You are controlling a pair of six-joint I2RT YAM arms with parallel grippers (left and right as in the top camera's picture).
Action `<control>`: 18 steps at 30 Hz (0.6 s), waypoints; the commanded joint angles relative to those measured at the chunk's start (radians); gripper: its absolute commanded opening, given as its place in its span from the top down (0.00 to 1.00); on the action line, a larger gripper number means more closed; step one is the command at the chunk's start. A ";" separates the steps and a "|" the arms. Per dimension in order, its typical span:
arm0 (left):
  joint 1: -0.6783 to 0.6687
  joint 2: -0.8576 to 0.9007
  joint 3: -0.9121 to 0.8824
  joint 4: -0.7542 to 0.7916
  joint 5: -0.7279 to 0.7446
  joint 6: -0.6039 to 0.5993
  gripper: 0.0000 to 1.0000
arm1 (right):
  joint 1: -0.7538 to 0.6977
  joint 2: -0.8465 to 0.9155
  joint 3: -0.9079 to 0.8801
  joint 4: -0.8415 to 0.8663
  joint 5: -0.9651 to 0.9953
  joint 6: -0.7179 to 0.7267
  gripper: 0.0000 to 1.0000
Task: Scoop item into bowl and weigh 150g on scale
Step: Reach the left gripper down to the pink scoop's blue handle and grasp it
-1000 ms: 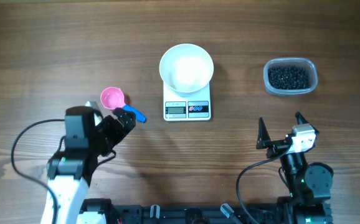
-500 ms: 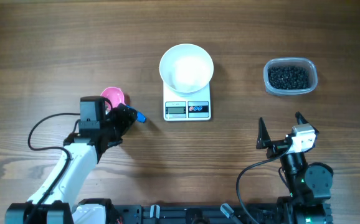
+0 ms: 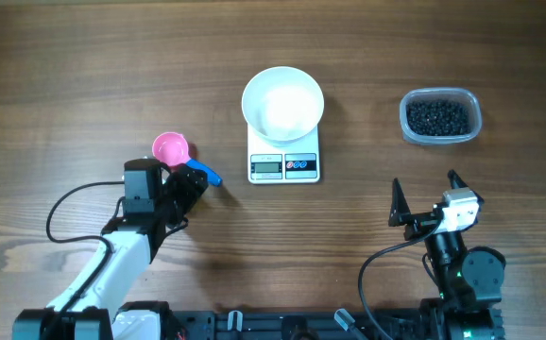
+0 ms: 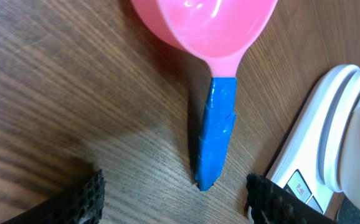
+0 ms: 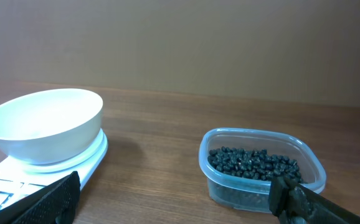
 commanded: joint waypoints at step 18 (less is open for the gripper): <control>0.005 0.052 0.286 -0.287 -0.401 0.101 0.28 | 0.002 -0.006 -0.005 0.004 -0.005 0.007 0.00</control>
